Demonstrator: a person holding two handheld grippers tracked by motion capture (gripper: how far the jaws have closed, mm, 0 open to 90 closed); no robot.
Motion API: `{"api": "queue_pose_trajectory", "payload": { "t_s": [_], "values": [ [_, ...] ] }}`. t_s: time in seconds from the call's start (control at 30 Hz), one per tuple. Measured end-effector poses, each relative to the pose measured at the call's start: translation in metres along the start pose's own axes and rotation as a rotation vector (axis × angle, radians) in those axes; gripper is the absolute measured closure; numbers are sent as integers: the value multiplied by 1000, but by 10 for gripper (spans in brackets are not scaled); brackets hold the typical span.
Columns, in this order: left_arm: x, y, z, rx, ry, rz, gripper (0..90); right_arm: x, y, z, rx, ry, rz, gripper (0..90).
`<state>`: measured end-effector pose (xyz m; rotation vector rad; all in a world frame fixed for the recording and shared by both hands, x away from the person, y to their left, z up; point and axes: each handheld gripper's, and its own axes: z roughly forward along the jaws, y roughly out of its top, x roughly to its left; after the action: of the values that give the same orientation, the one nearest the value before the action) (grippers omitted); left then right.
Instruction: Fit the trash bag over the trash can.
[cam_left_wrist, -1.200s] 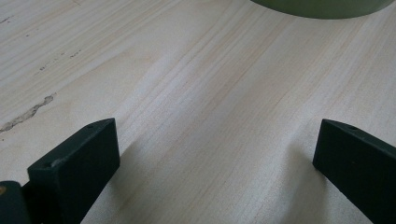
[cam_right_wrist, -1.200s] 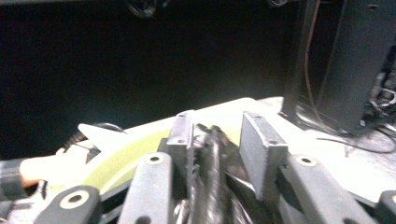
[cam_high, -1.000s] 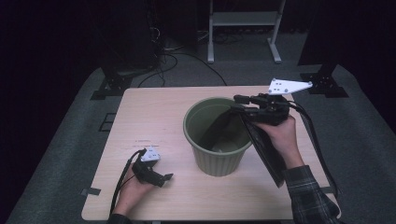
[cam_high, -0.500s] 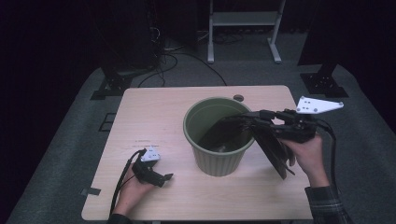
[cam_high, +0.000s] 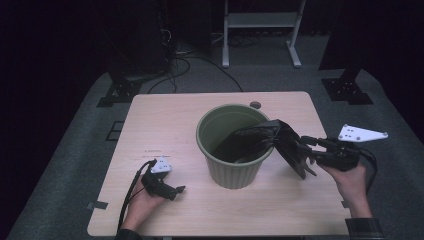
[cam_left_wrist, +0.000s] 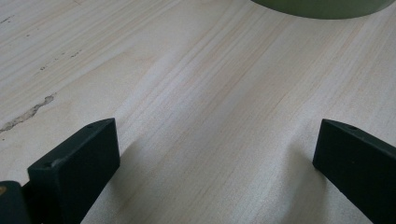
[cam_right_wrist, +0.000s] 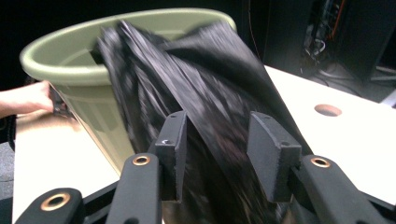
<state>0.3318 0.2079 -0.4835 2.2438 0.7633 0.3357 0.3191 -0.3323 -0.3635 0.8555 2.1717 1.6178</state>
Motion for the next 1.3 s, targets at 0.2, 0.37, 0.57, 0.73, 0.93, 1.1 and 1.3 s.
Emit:
{"api": "queue_pose_trajectory", "payload": {
  "t_s": [0.2, 0.37, 0.57, 0.73, 0.93, 1.1, 1.3],
  "values": [
    [0, 0, 0, 0, 1, -1, 0, -6, -11, 9, 32, -11, 11, 716],
    [0, 0, 0, 0, 1, 2, 0, -7, -9, 9, 23, -3, 15, 900],
    [3, 2, -9, -32, -19, -25, 0, -2, 2, 4, -18, 29, 8, 900],
    [4, 10, -24, -114, -65, -47, 0, 2, 18, 3, -55, 56, -3, 900],
    [1, 22, -41, -162, -89, -30, 0, 8, 36, 11, -83, 92, -18, 900],
    [-2, 37, -56, -202, -140, -19, 0, 13, 47, 19, -85, 110, -28, 900],
    [-10, 61, -77, -259, -196, 14, 26, 17, 60, 26, -85, 119, -44, 900]
  ]
}}
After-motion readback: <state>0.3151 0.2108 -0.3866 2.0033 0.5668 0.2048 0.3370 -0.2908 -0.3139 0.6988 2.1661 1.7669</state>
